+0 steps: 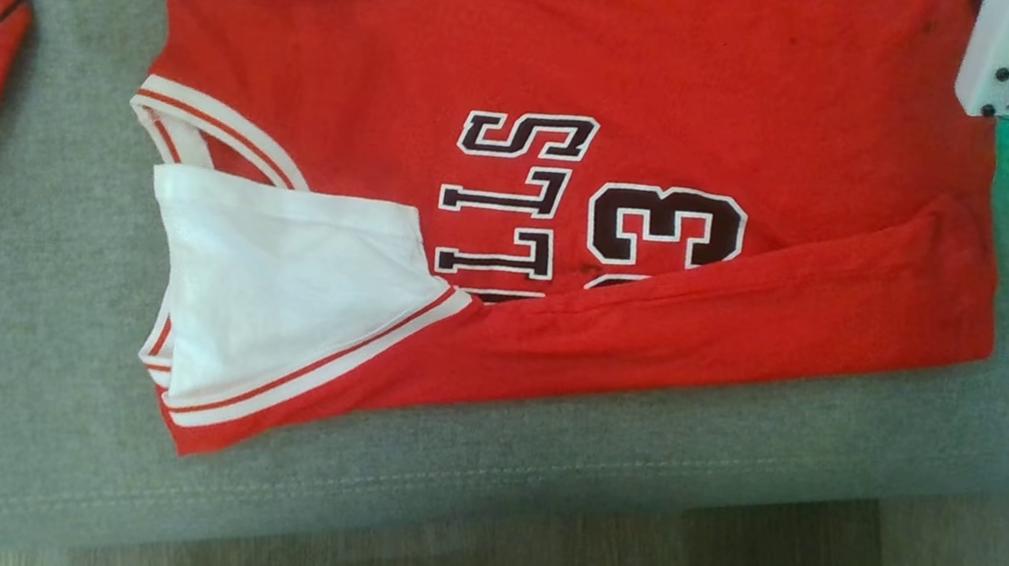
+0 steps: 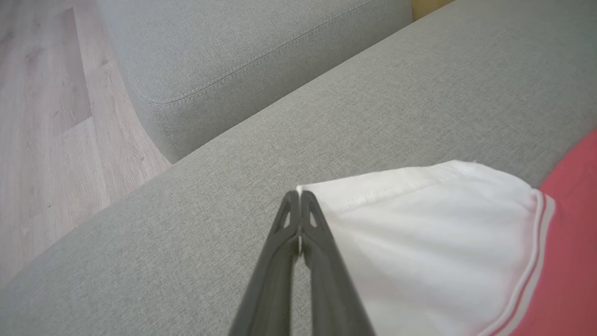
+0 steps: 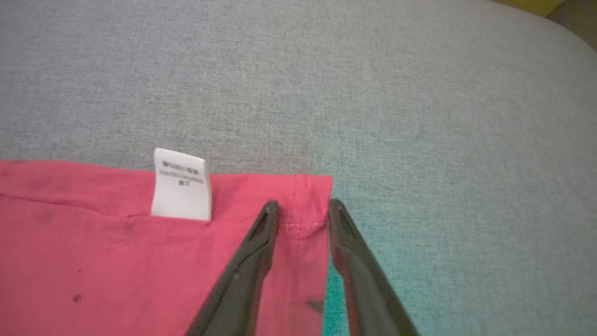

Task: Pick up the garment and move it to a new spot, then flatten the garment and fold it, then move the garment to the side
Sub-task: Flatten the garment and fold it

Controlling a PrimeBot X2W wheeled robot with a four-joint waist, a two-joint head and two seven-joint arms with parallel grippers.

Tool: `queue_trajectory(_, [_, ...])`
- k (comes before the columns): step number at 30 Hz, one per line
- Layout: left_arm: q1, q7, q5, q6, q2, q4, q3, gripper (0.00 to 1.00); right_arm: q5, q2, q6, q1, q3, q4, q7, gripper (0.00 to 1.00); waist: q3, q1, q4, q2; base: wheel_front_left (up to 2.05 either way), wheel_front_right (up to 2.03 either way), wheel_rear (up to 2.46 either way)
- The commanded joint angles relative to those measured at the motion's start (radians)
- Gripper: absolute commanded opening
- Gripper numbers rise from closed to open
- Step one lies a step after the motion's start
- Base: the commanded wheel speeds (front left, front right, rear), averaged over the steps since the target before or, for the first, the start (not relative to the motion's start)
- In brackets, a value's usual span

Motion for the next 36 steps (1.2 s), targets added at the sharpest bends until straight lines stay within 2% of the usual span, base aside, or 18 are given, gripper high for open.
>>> queue_trajectory(1, [-0.055, -0.006, -0.006, 0.0, 0.045, -0.025, 0.03, 0.0, 0.002, -0.004, 0.0, -0.042, 0.008, -0.013, -0.005, 0.44, -0.001, 0.0, 0.002, 0.0, 0.0, 0.0, 0.0])
queue_trajectory(2, [-0.056, -0.008, -0.007, 0.0, 0.045, -0.024, 0.028, 0.0, 0.003, -0.007, 0.0, -0.047, 0.007, -0.003, -0.009, 0.37, -0.001, 0.0, 0.002, 0.0, 0.0, 0.0, 0.0])
queue_trajectory(3, [-0.057, -0.01, -0.008, 0.0, 0.045, -0.024, 0.026, 0.0, 0.005, -0.01, 0.0, -0.052, 0.004, 0.005, -0.017, 0.22, 0.0, 0.0, 0.003, 0.0, 0.0, 0.0, 0.0])
queue_trajectory(4, [-0.057, -0.012, -0.009, 0.0, 0.046, -0.024, 0.024, 0.0, 0.005, -0.013, 0.0, -0.057, 0.002, 0.013, -0.026, 0.0, 0.0, 0.0, 0.004, 0.0, 0.0, 0.0, 0.0])
queue_trajectory(13, [-0.083, -0.085, 0.011, 0.002, 0.056, -0.021, 0.007, 0.0, 0.0, -0.027, 0.0, -0.109, -0.016, 0.057, -0.136, 0.0, 0.004, 0.0, 0.011, 0.0, 0.0, 0.0, 0.0])
queue_trajectory(24, [-0.135, -0.31, 0.056, 0.05, 0.029, -0.001, 0.031, 0.0, -0.02, -0.066, 0.0, -0.163, -0.079, 0.103, -0.31, 0.0, -0.014, 0.0, 0.044, 0.0, 0.0, 0.0, 0.0])
queue_trajectory(29, [-0.1, -0.323, 0.032, 0.036, 0.014, 0.009, 0.024, 0.0, -0.022, -0.063, 0.0, -0.147, -0.077, 0.135, -0.335, 0.0, -0.039, 0.0, 0.059, 0.0, 0.0, 0.0, 0.0])
queue_trajectory(36, [0.016, -0.341, -0.01, 0.022, 0.038, -0.066, 0.008, 0.0, 0.048, -0.072, 0.0, -0.078, 0.001, 0.153, -0.333, 0.0, -0.093, 0.0, 0.079, 0.0, 0.0, 0.0, 0.0])
